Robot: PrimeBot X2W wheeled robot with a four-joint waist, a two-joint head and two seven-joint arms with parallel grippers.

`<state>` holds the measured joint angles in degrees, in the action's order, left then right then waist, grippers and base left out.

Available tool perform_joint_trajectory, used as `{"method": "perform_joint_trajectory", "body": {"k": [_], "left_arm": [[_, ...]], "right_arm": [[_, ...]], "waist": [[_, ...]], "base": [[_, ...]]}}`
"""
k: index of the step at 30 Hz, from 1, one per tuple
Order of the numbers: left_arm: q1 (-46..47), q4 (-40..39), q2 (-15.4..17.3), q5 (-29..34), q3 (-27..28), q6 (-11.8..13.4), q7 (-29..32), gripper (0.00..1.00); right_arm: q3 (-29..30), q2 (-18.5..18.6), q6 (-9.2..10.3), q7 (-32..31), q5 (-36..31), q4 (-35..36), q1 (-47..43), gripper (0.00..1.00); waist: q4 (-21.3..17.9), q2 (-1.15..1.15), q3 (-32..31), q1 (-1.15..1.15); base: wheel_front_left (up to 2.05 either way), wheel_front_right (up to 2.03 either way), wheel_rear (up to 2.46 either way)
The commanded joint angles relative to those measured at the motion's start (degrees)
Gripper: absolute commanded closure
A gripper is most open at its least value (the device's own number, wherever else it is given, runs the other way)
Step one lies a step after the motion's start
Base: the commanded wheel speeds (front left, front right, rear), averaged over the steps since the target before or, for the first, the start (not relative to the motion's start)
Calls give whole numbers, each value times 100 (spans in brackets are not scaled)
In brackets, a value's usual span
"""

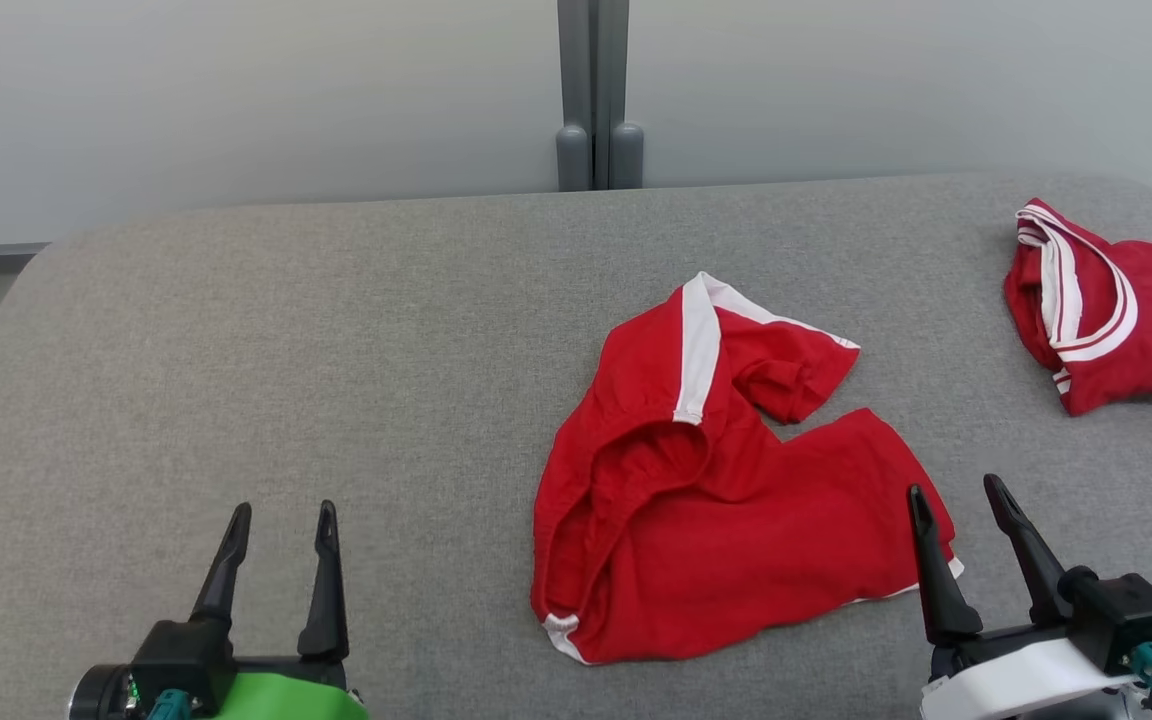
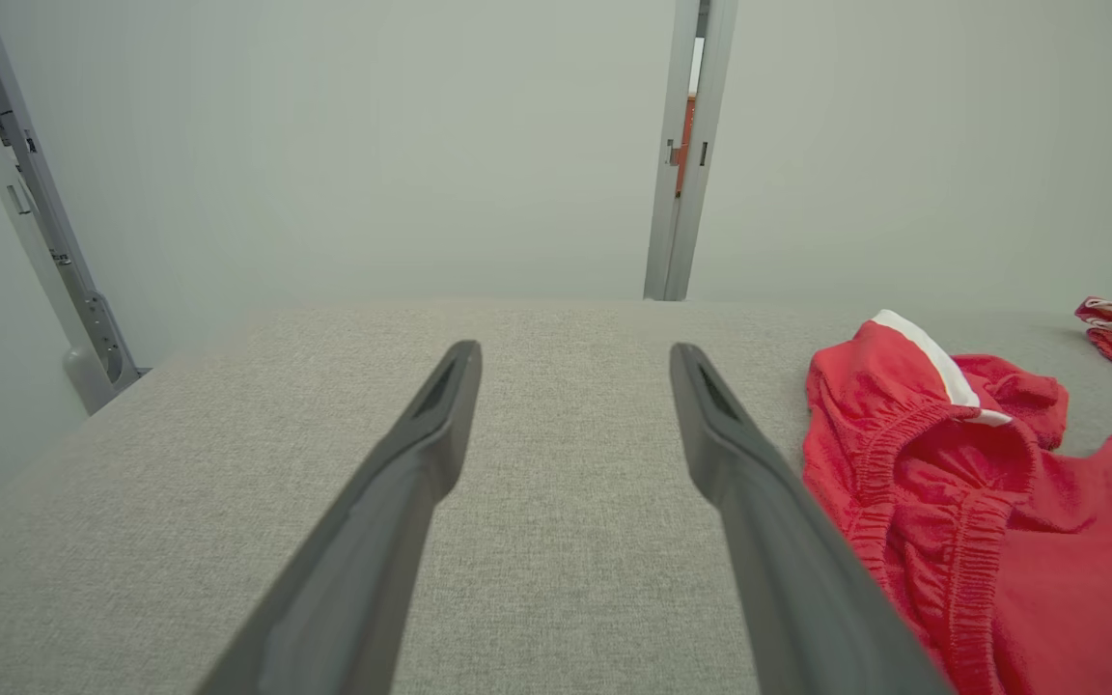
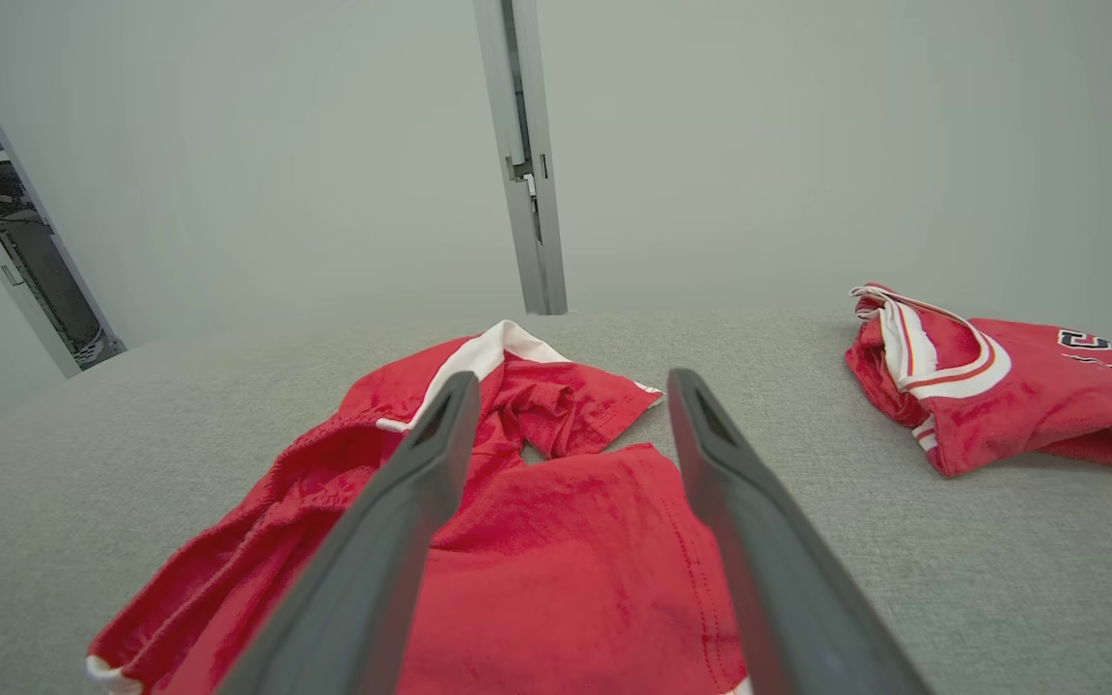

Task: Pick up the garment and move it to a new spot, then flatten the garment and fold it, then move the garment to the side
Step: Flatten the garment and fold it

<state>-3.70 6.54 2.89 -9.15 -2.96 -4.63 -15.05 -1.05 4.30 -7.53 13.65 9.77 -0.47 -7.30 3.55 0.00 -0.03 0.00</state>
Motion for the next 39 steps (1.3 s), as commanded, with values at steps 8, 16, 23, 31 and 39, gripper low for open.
{"method": "perform_joint_trajectory", "body": {"k": [8, 16, 23, 31, 39], "left_arm": [[618, 238, 144, 299, -678, -197, -15, 0], [1174, 854, 234, 423, -1941, -285, -9, 0], [1494, 1459, 515, 142, -3078, -292, -9, 0], [1883, 2219, 706, -205, -4011, -289, -8, 0], [1976, 2674, 870, -481, -4144, -289, -8, 0]], "right_arm": [[325, 205, 10, -241, -179, -434, 514, 0], [522, 354, 10, -263, -160, -1489, 991, 0], [441, 400, 10, -141, -69, -2415, 1355, 0], [209, 426, 10, 20, 44, -3238, 1748, 0], [-37, 453, 10, 112, 182, -3860, 2028, 0]], "waist": [[-39, 0, 221, 0], [-132, 0, 506, 0], [-224, 0, 700, 0], [-315, 0, 812, 0], [-320, 0, 814, 0]], "base": [[0, 0, 0], [0, 0, 0], [0, 0, 0], [0, 0, 0], [0, 0, 0]]}}
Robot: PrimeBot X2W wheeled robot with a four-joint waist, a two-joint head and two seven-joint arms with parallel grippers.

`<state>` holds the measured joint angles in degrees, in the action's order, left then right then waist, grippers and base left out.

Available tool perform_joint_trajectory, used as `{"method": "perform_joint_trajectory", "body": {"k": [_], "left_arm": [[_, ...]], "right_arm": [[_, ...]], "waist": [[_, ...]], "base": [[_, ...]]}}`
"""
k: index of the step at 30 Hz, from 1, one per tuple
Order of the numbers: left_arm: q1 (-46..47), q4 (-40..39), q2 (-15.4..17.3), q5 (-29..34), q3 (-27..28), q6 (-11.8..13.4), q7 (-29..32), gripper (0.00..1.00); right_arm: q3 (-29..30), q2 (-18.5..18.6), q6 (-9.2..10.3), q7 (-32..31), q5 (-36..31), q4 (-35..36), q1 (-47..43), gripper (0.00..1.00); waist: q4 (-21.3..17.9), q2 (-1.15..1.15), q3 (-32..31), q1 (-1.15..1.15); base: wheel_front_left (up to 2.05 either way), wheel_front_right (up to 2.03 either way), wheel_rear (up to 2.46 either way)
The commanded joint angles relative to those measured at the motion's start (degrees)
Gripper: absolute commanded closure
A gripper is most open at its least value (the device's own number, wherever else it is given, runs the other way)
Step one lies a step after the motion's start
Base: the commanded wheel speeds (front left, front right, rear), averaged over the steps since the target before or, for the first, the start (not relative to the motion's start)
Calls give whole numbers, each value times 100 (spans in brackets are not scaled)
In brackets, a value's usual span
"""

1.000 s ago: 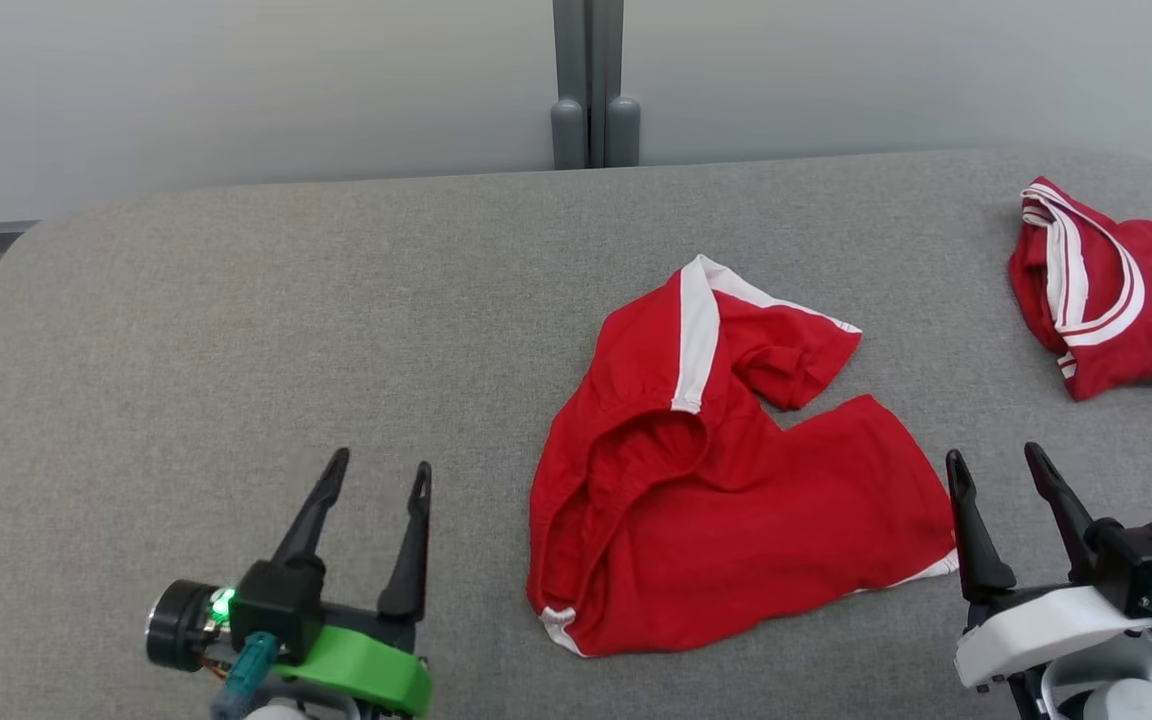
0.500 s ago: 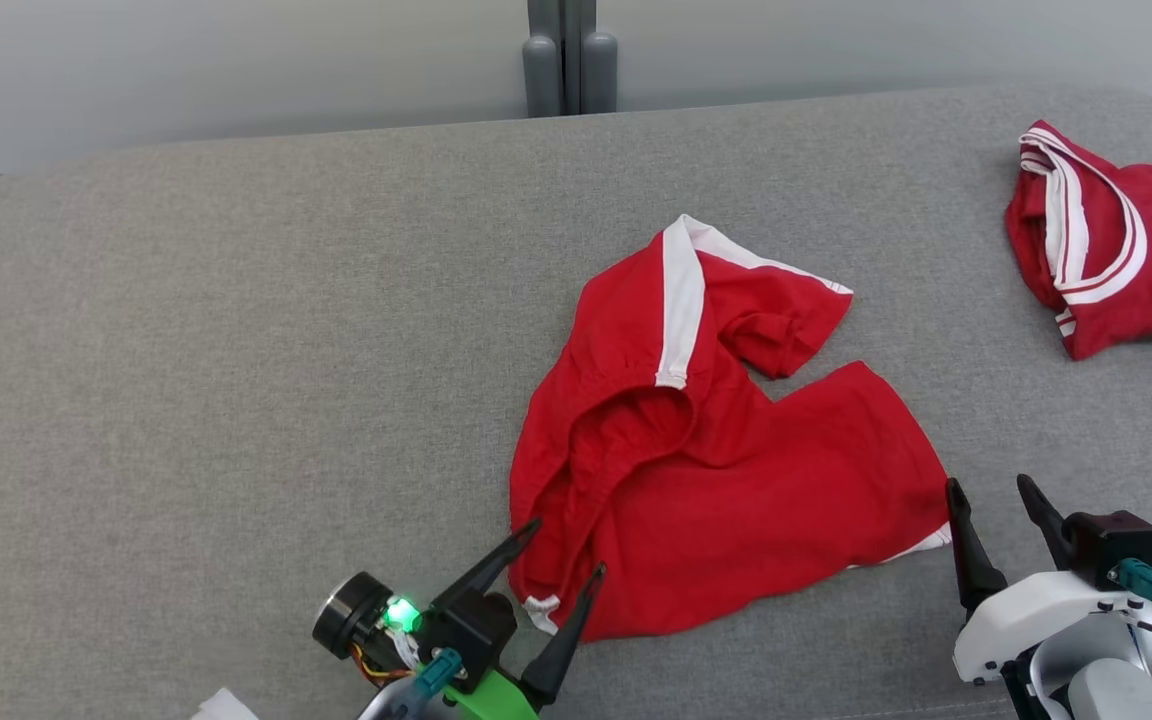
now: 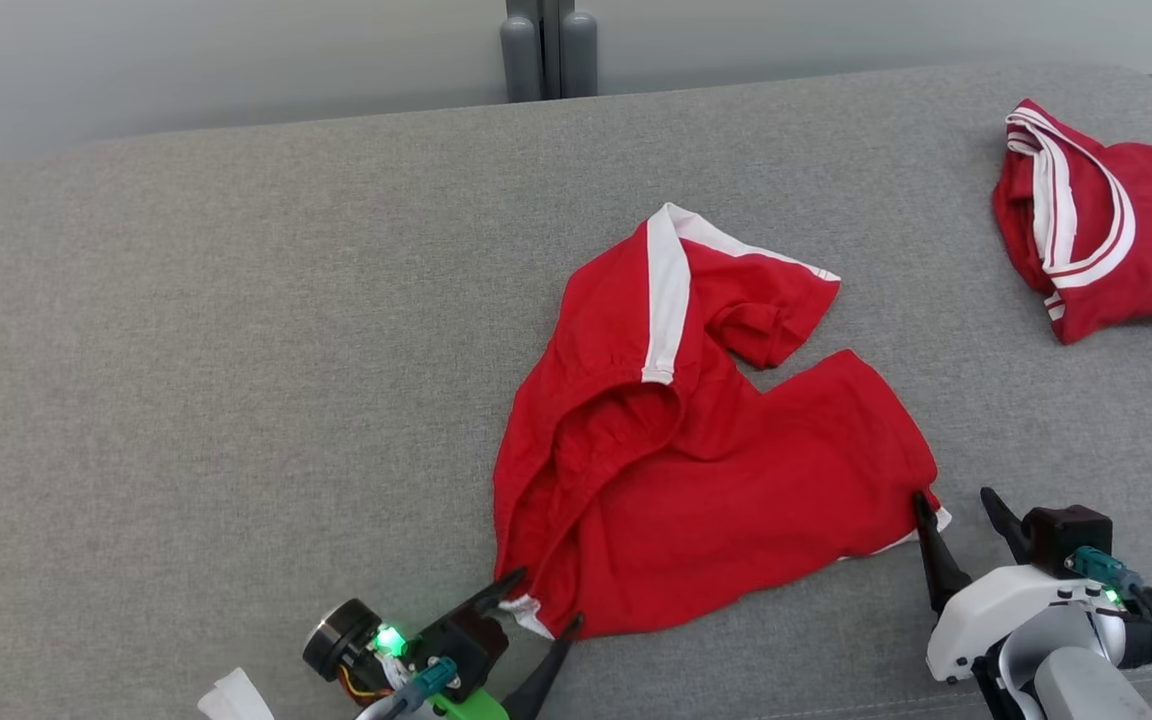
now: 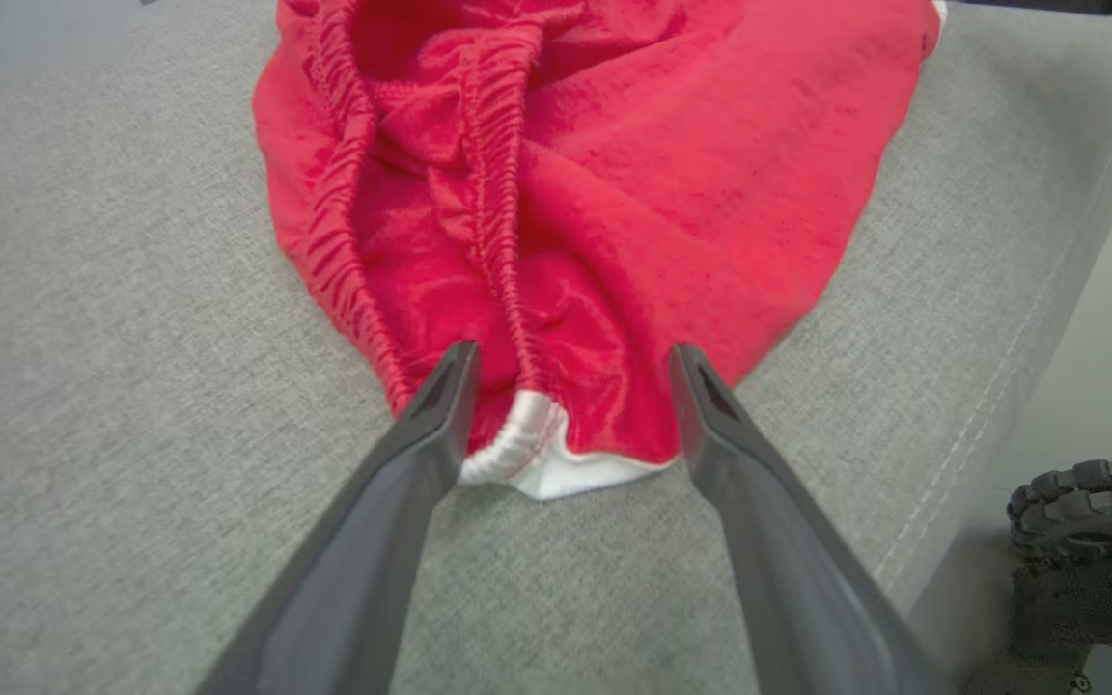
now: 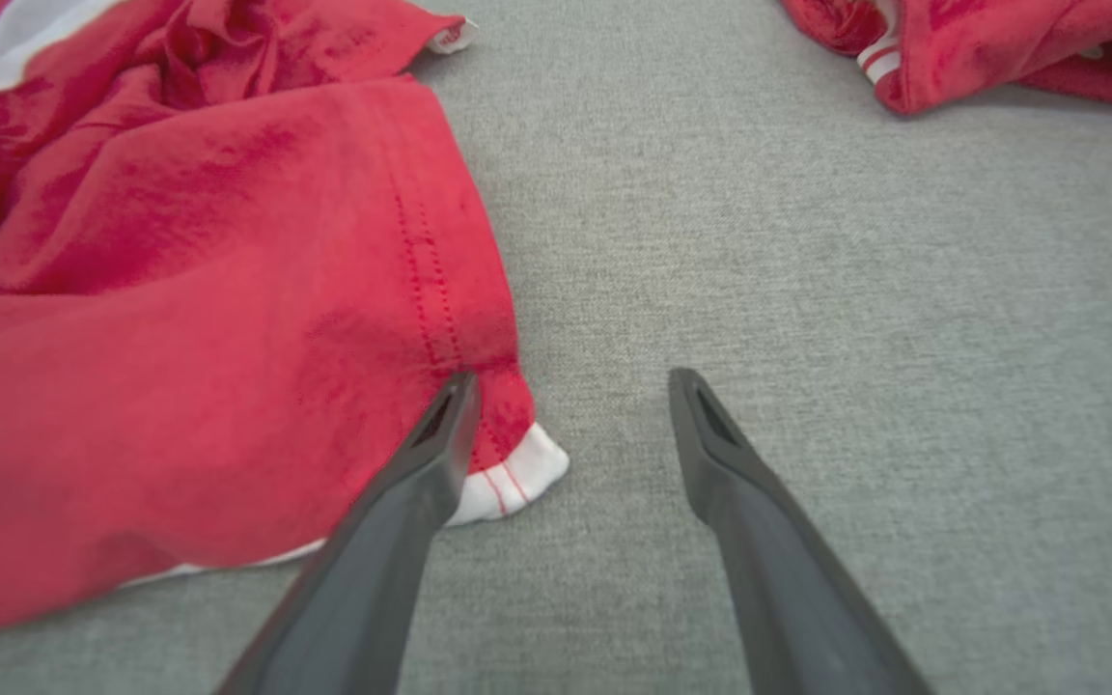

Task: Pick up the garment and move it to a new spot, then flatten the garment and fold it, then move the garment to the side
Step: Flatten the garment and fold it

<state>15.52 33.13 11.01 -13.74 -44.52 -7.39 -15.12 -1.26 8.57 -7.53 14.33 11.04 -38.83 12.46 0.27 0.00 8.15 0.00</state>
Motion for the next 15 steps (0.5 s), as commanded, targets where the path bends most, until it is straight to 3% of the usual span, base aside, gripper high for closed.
{"method": "perform_joint_trajectory", "body": {"k": [1, 10, 11, 12, 13, 14, 15], "left_arm": [[46, 37, 59, -48, 19, -13, -1, 0], [19, 248, 57, -261, -108, -13, -1, 0], [36, 282, 37, -276, -125, -13, -1, 14], [55, 310, 24, -295, -142, -13, -1, 40], [80, 328, 11, -335, -149, -13, -1, 68], [95, 334, -4, -366, -147, -13, 0, 84], [107, 328, -21, -407, -127, -13, -1, 100]], "right_arm": [[-51, 27, 10, 45, 85, -105, 83, 0], [-365, 38, 10, 67, 316, -602, 235, 0], [-415, 25, 10, 66, 365, -675, 256, 0], [-482, 3, 10, 62, 411, -735, 274, 0], [-563, -19, 6, 45, 471, -793, 288, 76], [-624, -33, 6, 40, 535, -838, 295, 100], [-688, -50, 6, 39, 623, -884, 298, 100]], "waist": [[22, 0, -9, 0], [92, 0, -28, 0], [97, 0, -23, 0], [101, 0, -18, 0], [106, 0, -11, 0], [111, 0, -7, 0], [121, 0, -5, 0]], "base": [[0, 0, 0], [0, 0, 0], [0, 0, 0], [0, 0, 0], [0, 0, 0], [0, 0, 0], [0, 0, 0]]}}
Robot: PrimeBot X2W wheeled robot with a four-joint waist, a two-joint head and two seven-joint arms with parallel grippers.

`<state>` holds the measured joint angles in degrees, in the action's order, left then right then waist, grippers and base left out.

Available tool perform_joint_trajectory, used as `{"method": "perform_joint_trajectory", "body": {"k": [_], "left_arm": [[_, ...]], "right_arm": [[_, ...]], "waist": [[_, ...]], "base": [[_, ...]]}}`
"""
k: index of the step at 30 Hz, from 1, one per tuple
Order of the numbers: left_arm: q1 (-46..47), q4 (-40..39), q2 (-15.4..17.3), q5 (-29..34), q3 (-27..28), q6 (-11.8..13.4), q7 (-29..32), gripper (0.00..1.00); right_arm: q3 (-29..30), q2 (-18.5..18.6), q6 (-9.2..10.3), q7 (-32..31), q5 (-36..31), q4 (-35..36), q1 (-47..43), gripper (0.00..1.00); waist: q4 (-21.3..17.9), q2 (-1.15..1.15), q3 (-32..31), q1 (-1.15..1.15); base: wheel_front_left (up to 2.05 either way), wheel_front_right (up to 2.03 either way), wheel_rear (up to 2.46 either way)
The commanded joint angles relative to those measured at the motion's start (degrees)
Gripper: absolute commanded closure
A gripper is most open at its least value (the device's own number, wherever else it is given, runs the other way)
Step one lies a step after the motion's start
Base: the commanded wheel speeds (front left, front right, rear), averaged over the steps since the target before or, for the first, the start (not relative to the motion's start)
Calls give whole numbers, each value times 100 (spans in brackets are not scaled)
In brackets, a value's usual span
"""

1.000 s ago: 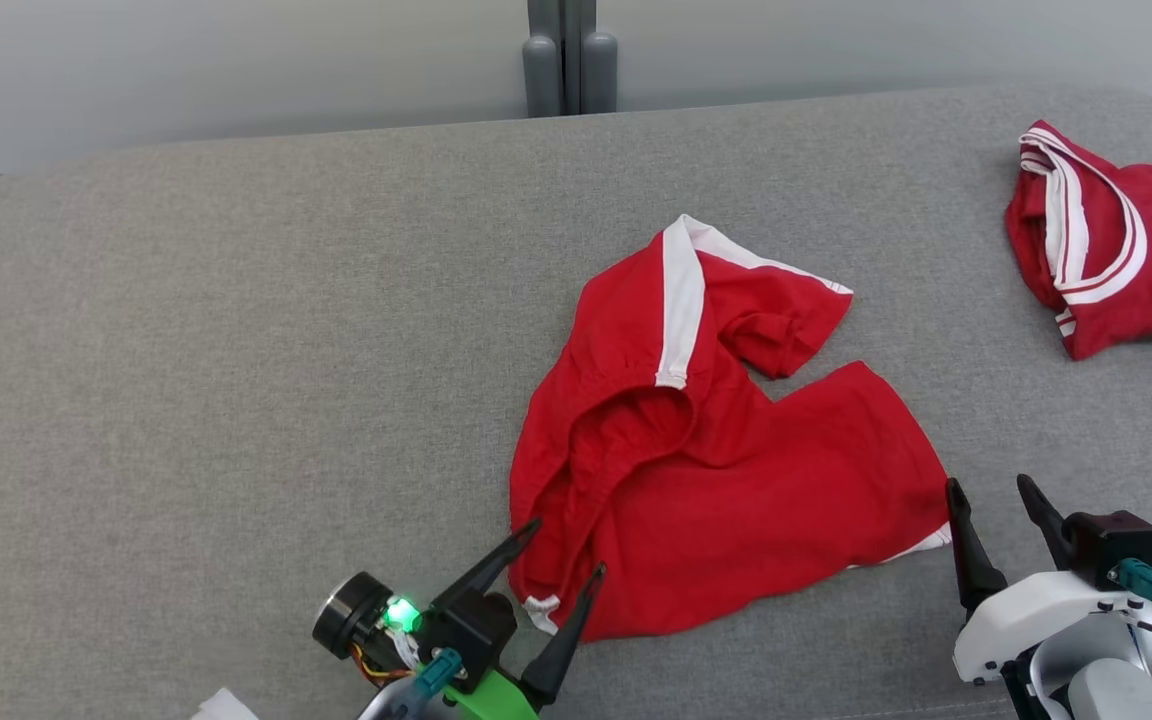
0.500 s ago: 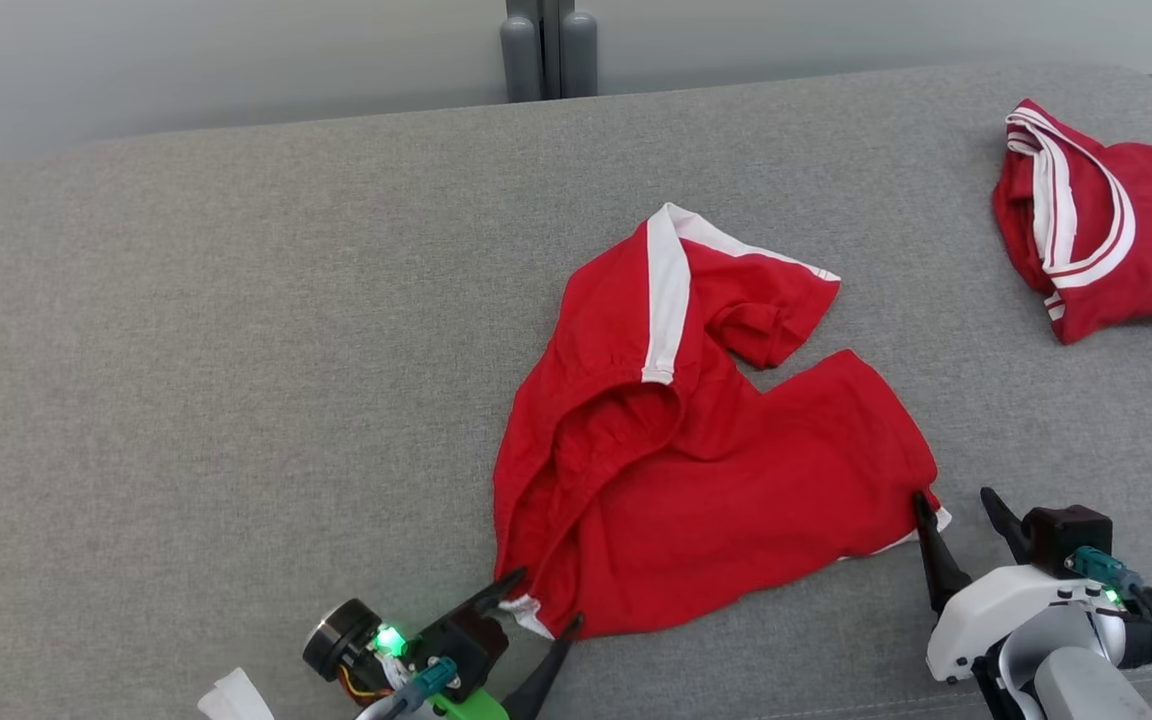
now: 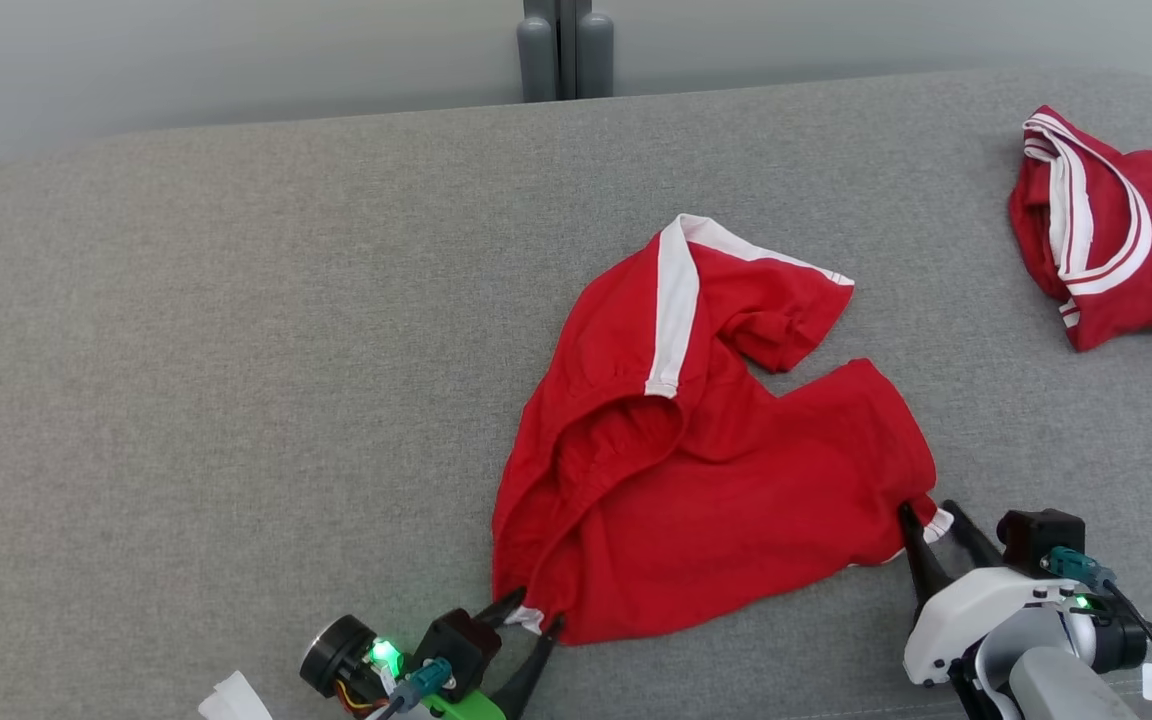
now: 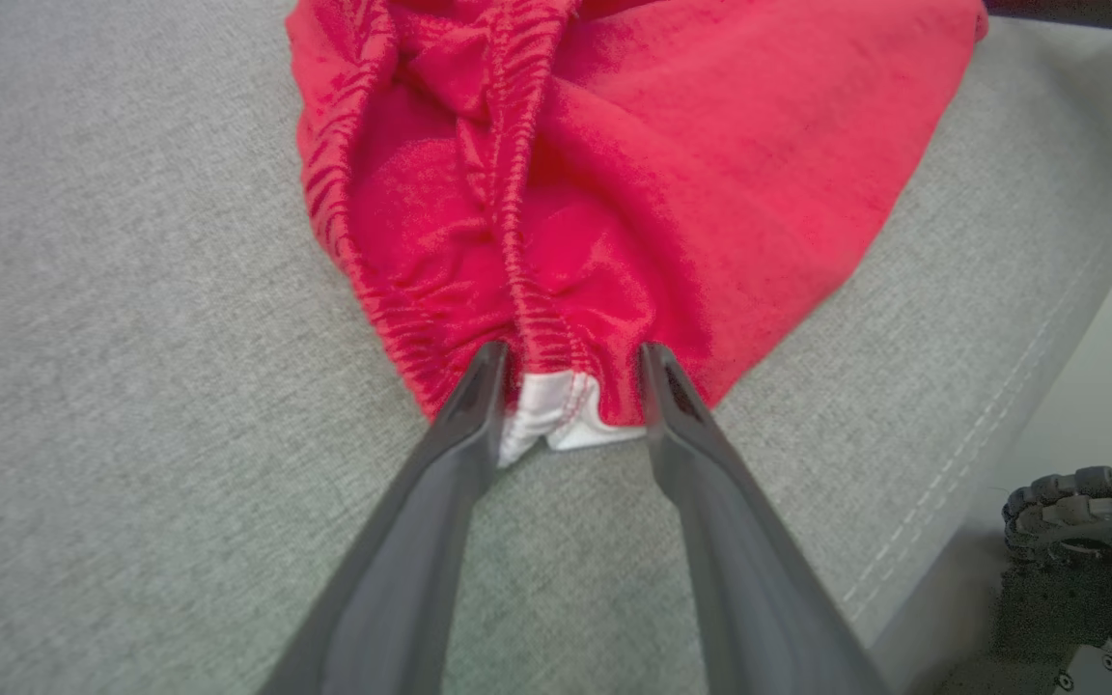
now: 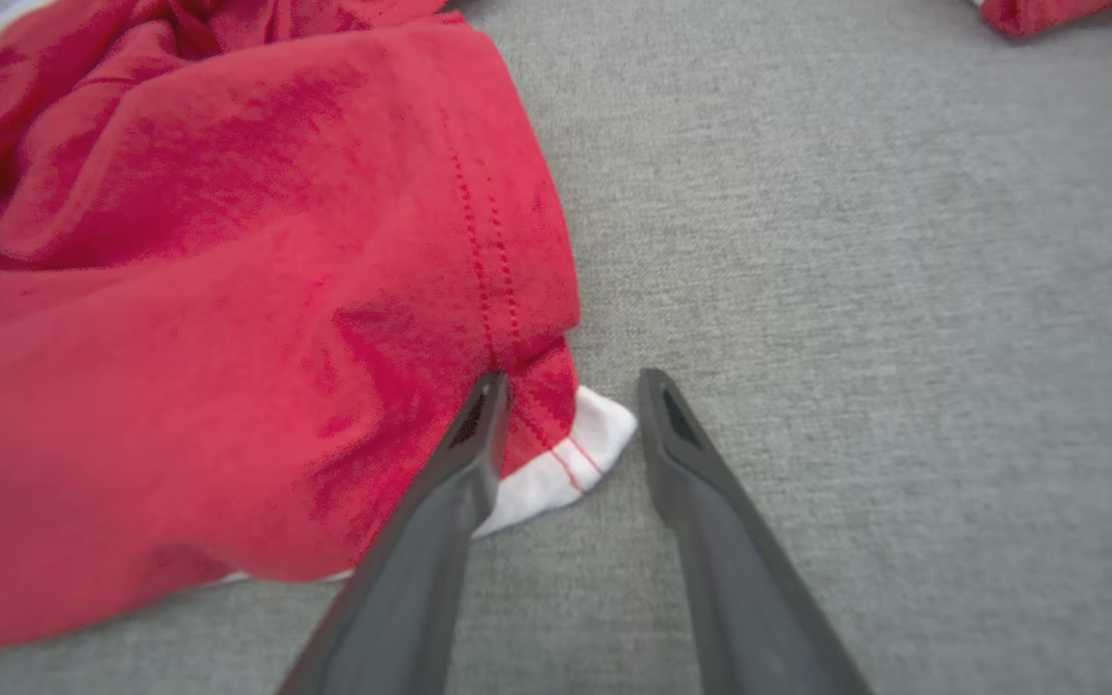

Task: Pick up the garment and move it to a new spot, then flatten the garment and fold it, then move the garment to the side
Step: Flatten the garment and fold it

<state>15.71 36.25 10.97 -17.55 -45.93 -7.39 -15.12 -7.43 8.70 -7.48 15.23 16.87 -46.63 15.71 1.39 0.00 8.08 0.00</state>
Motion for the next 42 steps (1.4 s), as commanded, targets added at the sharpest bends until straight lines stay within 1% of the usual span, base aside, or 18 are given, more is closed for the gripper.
{"method": "perform_joint_trajectory", "body": {"k": [1, 4, 7, 11, 14, 19, 24, 28, 32, 33, 35, 38, 41, 42], "left_arm": [[86, 9, -21, -52, 31, -14, -1, 100], [11, -101, -38, -157, 140, -14, -1, 100], [-101, -397, -53, -259, 225, -14, -1, 100], [-214, -979, -25, -519, 308, -14, -1, 100], [-230, -1474, 64, -772, 220, -14, -1, 100], [28, -2286, 170, -1175, 167, -14, 137, 100], [426, -2819, 209, -1696, 386, -14, 370, 100], [1149, -2873, 265, -2064, 635, -14, 557, 100], [2305, -2564, 379, -2542, 825, -14, 778, 100], [2680, -2416, 404, -2693, 880, -14, 820, 100], [3348, -2128, 354, -2940, 942, -14, 858, 100], [4394, -1607, 368, -3170, 990, -14, 797, 100], [5358, -1038, 207, -3571, 1109, -14, 629, 100], [5633, -899, 201, -3624, 1105, -14, 599, 100]], "right_arm": [[-113, -56, 1, -51, 99, -127, -34, 100], [-234, 27, 3, -40, 270, -12, -103, 100], [-238, 40, 3, -28, 590, 297, -144, 100], [-244, 285, 4, -9, 754, 831, -139, 100], [-219, 418, 3, -7, 841, 1222, -53, 100], [-179, 594, 3, -142, 961, 1692, 201, 100], [-96, 630, 3, -413, 1093, 2000, 721, 100], [-177, 669, 3, -761, 1204, 2025, 1529, 100], [-167, 633, 3, -1098, 1364, 1777, 2833, 100], [-161, 604, 3, -1199, 1390, 1643, 3251, 100], [-142, 555, 3, -1295, 1396, 1373, 4011, 100], [-79, 528, 3, -1334, 1230, 881, 5114, 100], [-14, 417, 2, -1266, 1067, 319, 6118, 100], [-12, 381, 2, -1245, 1025, 179, 6386, 100]], "waist": [[16, 0, 0, 0], [43, 0, -7, 0], [59, 0, -17, 0], [63, 0, -64, 0], [69, 0, -117, 0], [110, 0, -141, 0], [180, 0, 9, 0], [215, 0, 304, 0], [242, 0, 743, 0], [243, 0, 882, 0], [260, 0, 1108, 0], [280, 0, 1422, 0], [283, 0, 1647, 0], [268, 0, 1705, 0]], "base": [[0, 0, 0], [0, 0, 0], [0, 0, 0], [0, 0, 0], [0, 0, 0], [0, 0, 0], [0, 0, 0], [0, 0, 0], [0, 0, 0], [0, 0, 0], [0, 0, 0], [0, 0, 0], [0, 0, 0], [0, 0, 0]]}}
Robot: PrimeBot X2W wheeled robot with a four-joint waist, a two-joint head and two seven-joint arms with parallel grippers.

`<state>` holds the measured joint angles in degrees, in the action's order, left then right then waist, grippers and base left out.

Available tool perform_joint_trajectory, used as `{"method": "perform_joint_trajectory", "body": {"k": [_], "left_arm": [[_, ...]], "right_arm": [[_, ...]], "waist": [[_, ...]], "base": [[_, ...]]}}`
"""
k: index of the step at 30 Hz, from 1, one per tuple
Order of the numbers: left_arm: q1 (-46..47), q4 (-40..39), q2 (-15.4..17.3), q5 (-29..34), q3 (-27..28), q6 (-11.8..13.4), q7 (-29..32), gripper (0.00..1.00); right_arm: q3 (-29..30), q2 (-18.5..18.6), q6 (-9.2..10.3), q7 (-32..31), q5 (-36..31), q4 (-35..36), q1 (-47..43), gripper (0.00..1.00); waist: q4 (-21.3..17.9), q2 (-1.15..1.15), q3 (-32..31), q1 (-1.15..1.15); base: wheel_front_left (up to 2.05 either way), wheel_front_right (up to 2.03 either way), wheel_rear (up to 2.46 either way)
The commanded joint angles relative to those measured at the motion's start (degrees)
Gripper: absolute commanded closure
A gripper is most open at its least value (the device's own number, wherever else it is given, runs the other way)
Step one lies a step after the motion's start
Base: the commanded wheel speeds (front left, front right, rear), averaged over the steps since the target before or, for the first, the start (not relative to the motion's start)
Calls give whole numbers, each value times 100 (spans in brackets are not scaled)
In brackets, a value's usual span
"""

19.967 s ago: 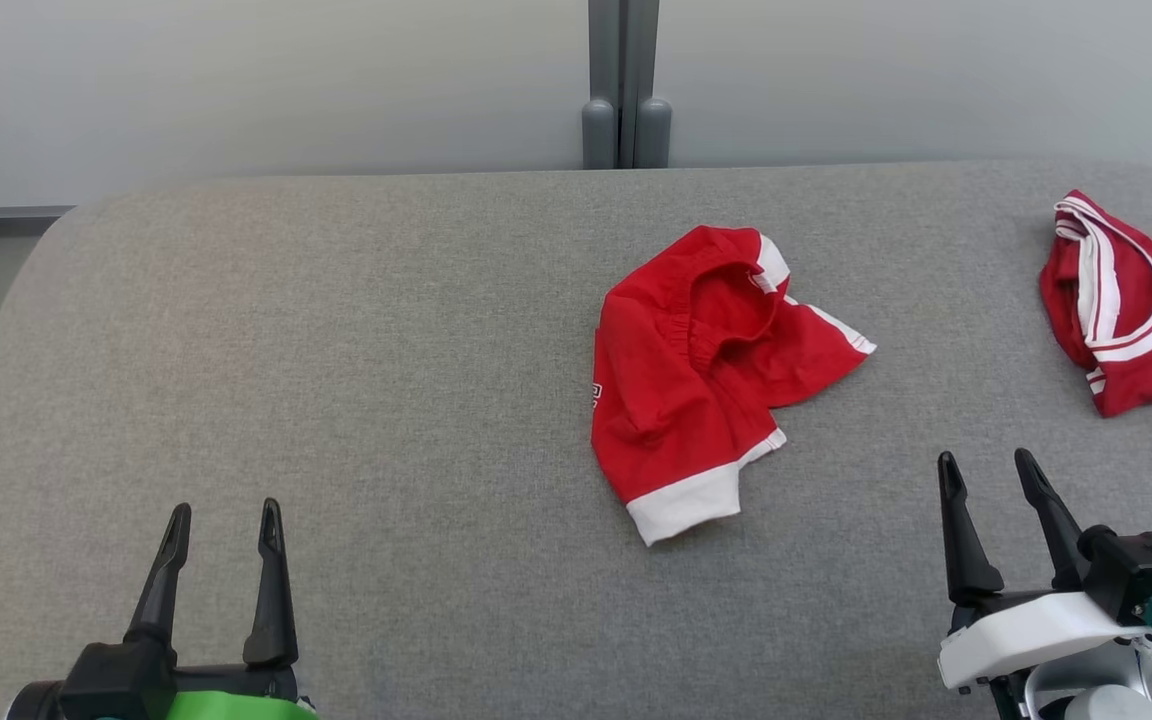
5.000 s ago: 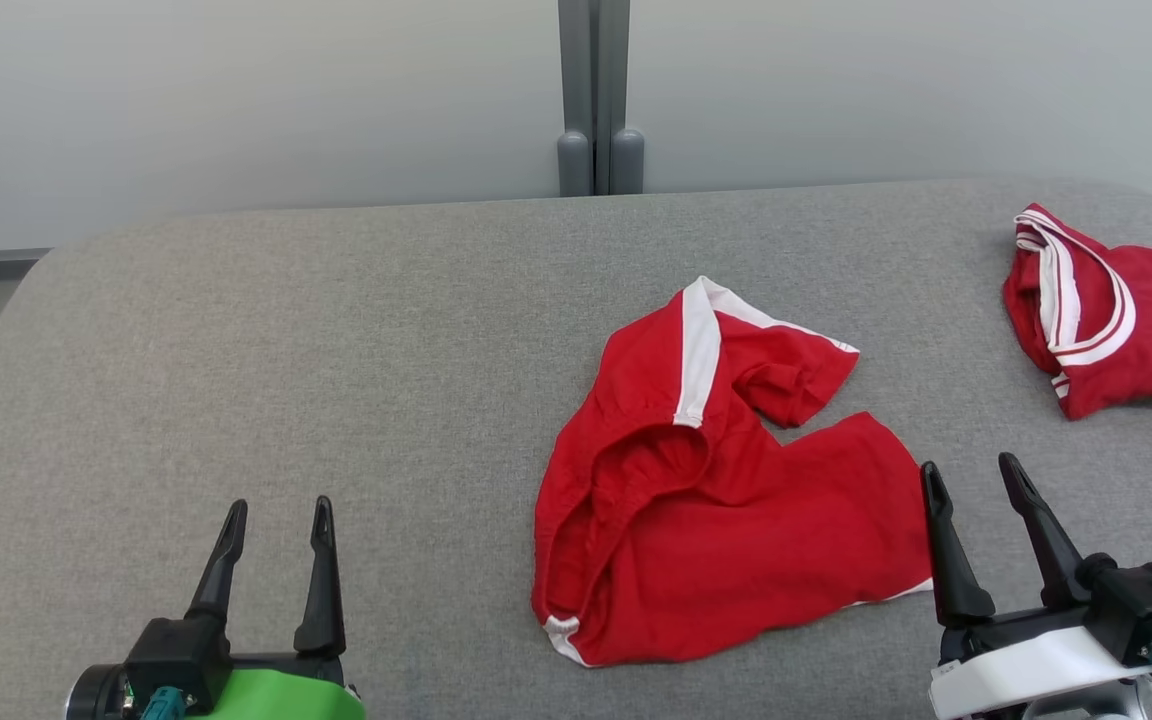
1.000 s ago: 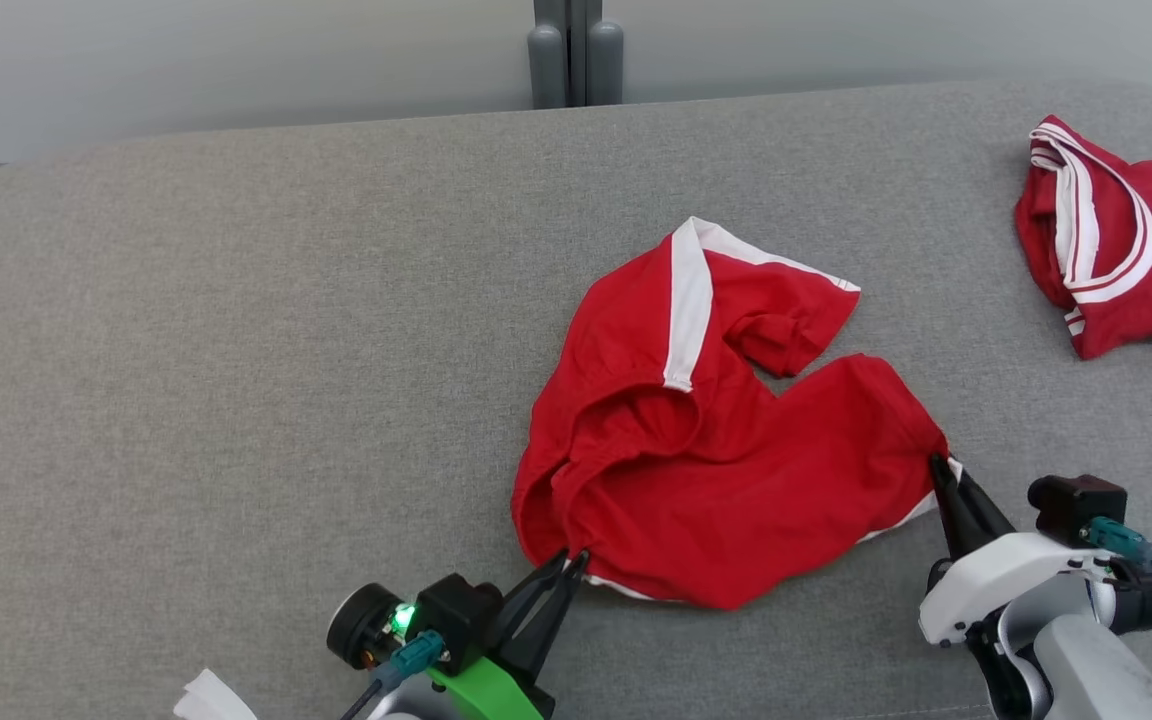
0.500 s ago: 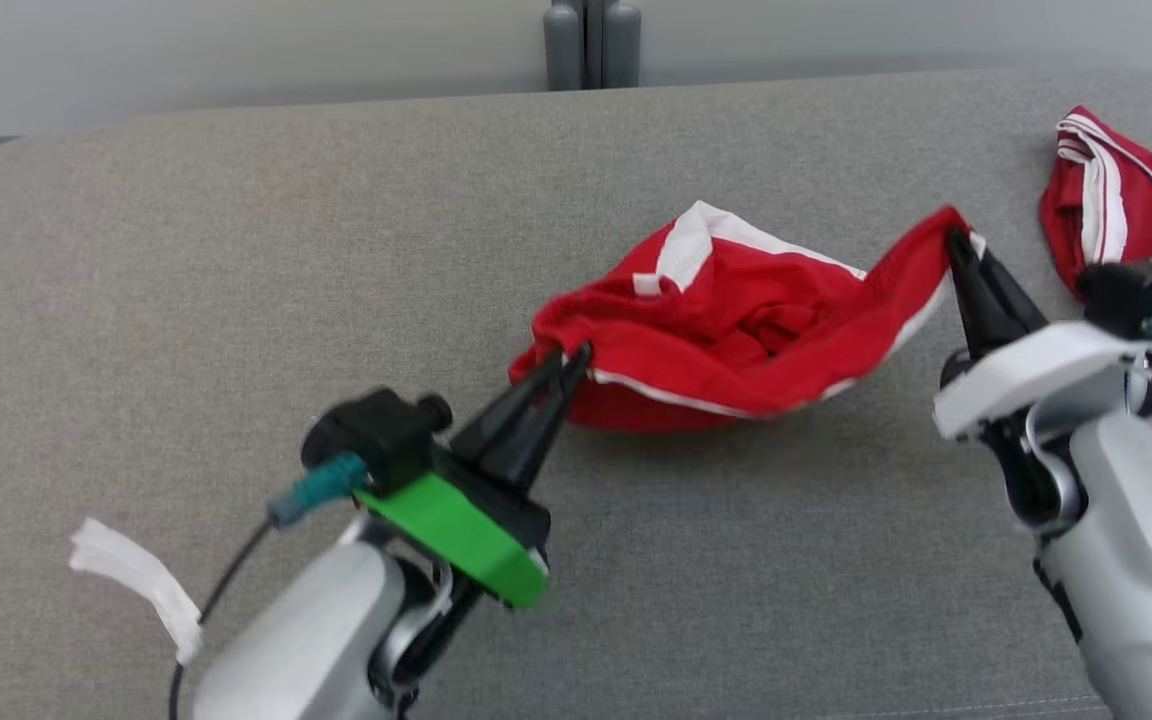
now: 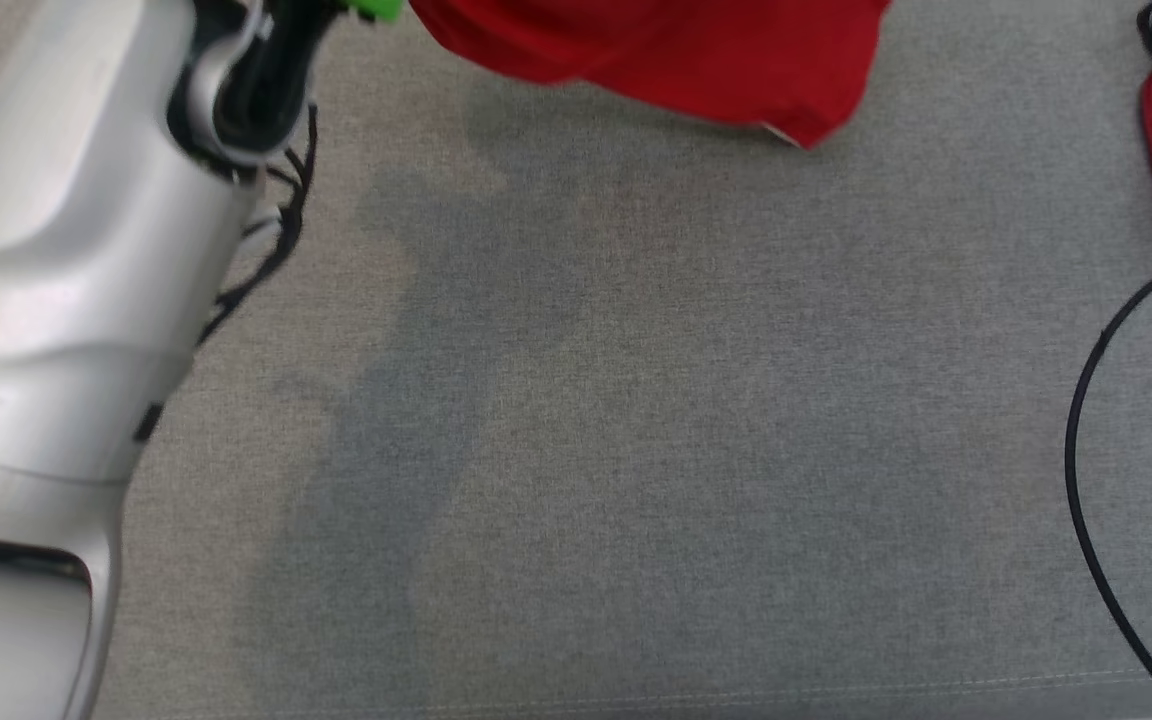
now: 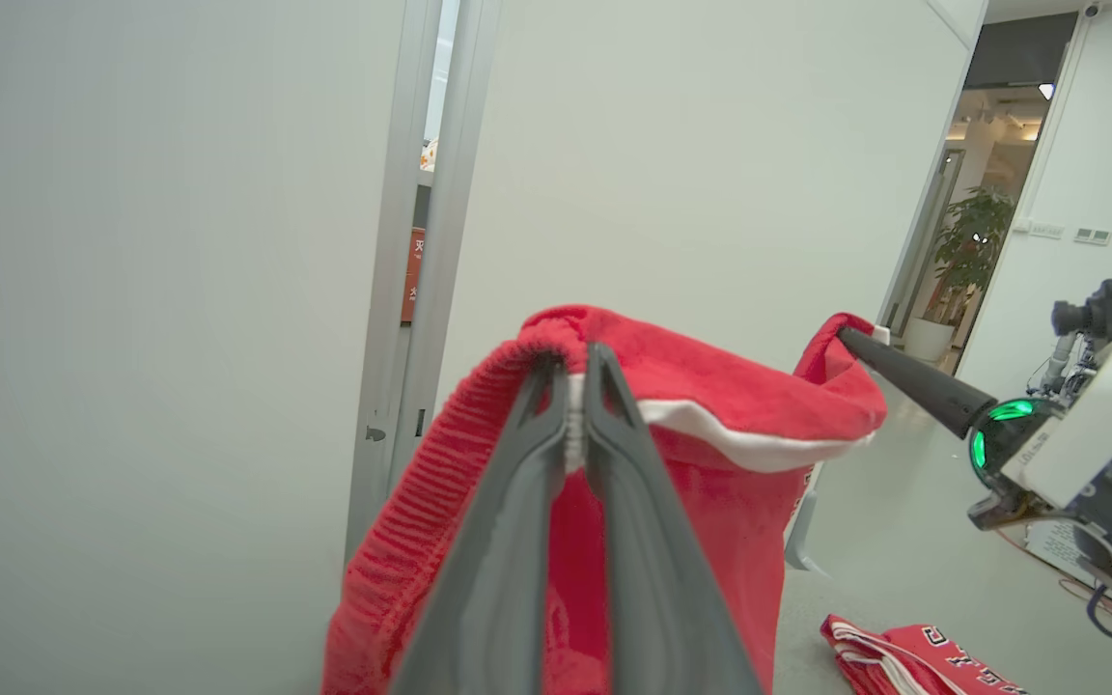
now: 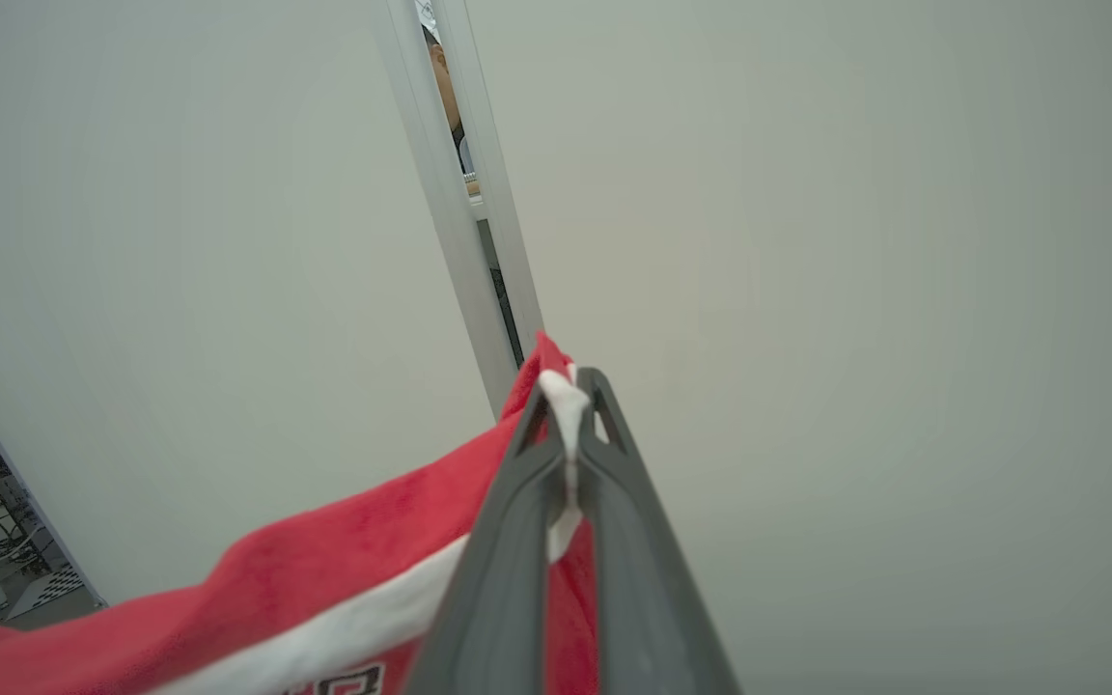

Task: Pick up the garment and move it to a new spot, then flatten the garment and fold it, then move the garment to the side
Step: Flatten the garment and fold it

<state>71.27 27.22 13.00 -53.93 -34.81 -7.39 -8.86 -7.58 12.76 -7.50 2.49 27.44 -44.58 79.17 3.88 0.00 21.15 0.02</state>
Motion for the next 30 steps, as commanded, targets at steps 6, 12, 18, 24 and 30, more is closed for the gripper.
{"method": "perform_joint_trajectory", "body": {"k": [6, 12, 18, 24, 30], "left_arm": [[1420, 626, 21, -254, -158, -14, -296, 100], [1449, 674, 125, -558, -462, -14, -537, 100], [411, 375, 209, -819, -755, -14, -632, 100], [-1238, -276, 275, -393, -540, -14, -634, 100], [-2876, -783, 387, 182, -197, -6, -636, 100]], "right_arm": [[-65, -165, 4, 274, -99, -689, 1245, 100], [-366, -200, 4, 480, 172, -987, 1257, 100], [-988, 59, 4, 765, 611, -770, 183, 100], [-1479, 559, 4, 964, 1169, -196, -1398, 100], [-1680, 912, 6, 1082, 1577, 394, -2893, 100]], "waist": [[-90, 0, 662, -2], [-124, 0, 763, -2], [-89, 0, 574, -2], [-64, 0, 197, -2], [-156, 0, -228, -2]], "base": [[0, 0, 0], [0, 0, 0], [0, 0, 0], [0, 0, 0], [0, 0, 0]]}}
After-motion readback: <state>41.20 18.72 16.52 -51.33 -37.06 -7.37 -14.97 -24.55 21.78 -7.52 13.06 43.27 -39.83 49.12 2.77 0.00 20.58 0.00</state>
